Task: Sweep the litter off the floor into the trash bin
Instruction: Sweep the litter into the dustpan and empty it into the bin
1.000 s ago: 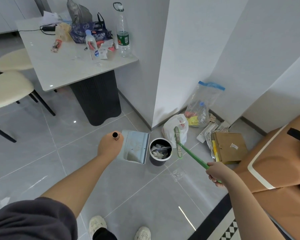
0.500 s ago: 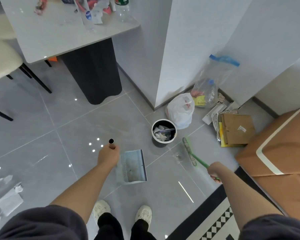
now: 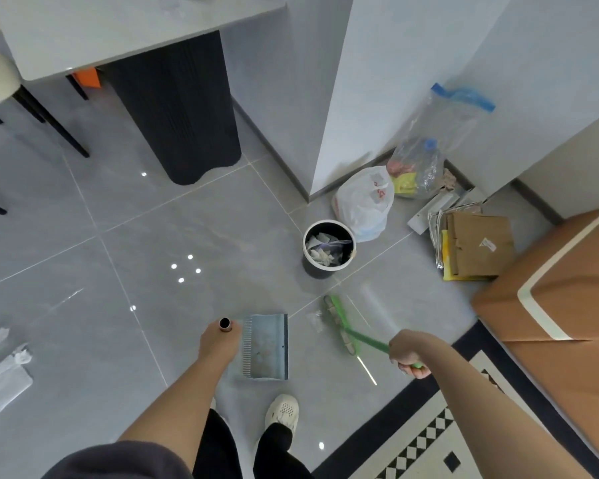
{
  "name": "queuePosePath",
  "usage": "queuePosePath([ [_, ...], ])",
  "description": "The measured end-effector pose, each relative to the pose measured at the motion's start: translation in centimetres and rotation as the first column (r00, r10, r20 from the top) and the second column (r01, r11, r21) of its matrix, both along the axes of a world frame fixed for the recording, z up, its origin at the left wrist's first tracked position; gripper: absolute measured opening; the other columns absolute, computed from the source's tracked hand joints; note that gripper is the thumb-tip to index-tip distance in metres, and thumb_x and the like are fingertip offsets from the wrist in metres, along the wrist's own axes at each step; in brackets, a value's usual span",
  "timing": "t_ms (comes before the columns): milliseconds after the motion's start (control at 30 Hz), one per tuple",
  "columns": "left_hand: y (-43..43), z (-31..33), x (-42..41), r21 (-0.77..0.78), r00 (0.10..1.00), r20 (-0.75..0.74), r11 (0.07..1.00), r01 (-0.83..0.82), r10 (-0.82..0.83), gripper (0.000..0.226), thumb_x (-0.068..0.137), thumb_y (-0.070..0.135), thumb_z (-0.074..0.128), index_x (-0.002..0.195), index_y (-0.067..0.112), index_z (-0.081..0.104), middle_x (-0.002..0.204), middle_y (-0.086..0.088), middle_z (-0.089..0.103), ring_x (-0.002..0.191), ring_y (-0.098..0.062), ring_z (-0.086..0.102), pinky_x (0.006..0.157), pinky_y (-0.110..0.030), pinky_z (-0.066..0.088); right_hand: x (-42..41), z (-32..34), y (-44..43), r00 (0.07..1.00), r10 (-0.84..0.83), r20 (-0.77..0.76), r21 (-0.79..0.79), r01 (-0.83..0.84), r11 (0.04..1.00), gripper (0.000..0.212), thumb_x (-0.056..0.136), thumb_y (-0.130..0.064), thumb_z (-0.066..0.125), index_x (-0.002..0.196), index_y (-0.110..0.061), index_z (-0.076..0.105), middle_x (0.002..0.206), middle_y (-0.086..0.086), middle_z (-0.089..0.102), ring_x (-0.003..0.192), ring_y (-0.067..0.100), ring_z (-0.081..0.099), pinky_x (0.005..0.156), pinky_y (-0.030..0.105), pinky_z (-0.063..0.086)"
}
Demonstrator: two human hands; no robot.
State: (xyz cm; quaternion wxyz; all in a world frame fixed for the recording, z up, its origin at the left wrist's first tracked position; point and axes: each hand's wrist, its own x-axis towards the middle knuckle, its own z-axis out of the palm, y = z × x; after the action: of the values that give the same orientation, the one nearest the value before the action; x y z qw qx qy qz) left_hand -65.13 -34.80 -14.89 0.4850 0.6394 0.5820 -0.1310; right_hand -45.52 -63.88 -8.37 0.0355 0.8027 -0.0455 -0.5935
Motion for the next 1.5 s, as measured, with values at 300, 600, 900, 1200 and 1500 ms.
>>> queuePosePath([
  [300, 1.6, 0.4, -1.8, -0.016, 0.992, 0.003, 0.992, -0.126, 0.126, 0.028, 0.093, 0.021, 0.051, 0.068, 0.009, 0.052, 0.082, -0.024, 0.069, 0.082, -0.038, 0.069, 0.076, -0.042, 0.055, -2.0, 4.8, 4.0, 0.96, -0.017, -0.279, 0.154, 0.062, 0.986, 0.054, 0.092, -0.002, 0.043, 0.141, -0.024, 0.046, 0.06, -0.003, 0.045, 0.041, 0.004, 0.032, 0.041, 0.013, 0.026],
  [600, 4.8, 4.6, -7.7, 0.004, 0.945, 0.094, 0.949, -0.314, 0.312, 0.024, 0.091, 0.024, 0.052, 0.072, 0.012, 0.058, 0.062, -0.01, 0.059, 0.061, -0.026, 0.057, 0.064, -0.032, 0.046, -3.9, 11.5, 9.0, 0.973, 0.219, -0.079, 0.21, -0.199, 0.957, 0.045, 0.089, 0.002, 0.04, 0.13, -0.014, 0.053, 0.061, 0.001, 0.041, 0.045, 0.01, 0.033, 0.041, 0.018, 0.029],
  [900, 9.4, 8.2, -19.5, -0.056, 0.75, 0.219, 0.775, -0.63, 0.625, 0.018, 0.094, 0.022, 0.055, 0.085, 0.008, 0.062, 0.076, -0.013, 0.065, 0.068, -0.028, 0.067, 0.062, -0.032, 0.048, -11.2, 12.6, 17.2, 0.953, 0.288, 0.098, 0.258, -0.304, 0.917, 0.039, 0.087, 0.002, 0.034, 0.118, -0.008, 0.056, 0.059, 0.004, 0.039, 0.041, 0.013, 0.032, 0.039, 0.019, 0.028],
  [1200, 17.1, 9.2, -36.1, -0.128, 0.62, 0.209, 0.649, -0.75, 0.756, 0.031, 0.092, 0.015, 0.054, 0.063, 0.011, 0.064, 0.043, -0.001, 0.059, 0.065, -0.029, 0.064, 0.059, -0.032, 0.047, -22.5, 10.1, 25.6, 0.952, 0.18, 0.248, 0.287, -0.25, 0.925, 0.046, 0.088, 0.004, 0.03, 0.121, -0.015, 0.056, 0.06, 0.006, 0.034, 0.046, 0.013, 0.025, 0.046, 0.021, 0.02],
  [1500, 25.6, 6.2, -43.9, -0.006, 0.747, 0.125, 0.753, -0.657, 0.653, 0.023, 0.09, 0.02, 0.051, 0.081, 0.002, 0.06, 0.063, -0.013, 0.067, 0.062, -0.029, 0.067, 0.074, -0.042, 0.057, -27.2, 2.3, 31.1, 0.803, 0.36, 0.475, 0.039, -0.428, 0.903, 0.032, 0.086, -0.007, 0.038, 0.111, -0.016, 0.055, 0.073, 0.005, 0.061, 0.053, 0.019, 0.056, 0.048, 0.022, 0.044],
])
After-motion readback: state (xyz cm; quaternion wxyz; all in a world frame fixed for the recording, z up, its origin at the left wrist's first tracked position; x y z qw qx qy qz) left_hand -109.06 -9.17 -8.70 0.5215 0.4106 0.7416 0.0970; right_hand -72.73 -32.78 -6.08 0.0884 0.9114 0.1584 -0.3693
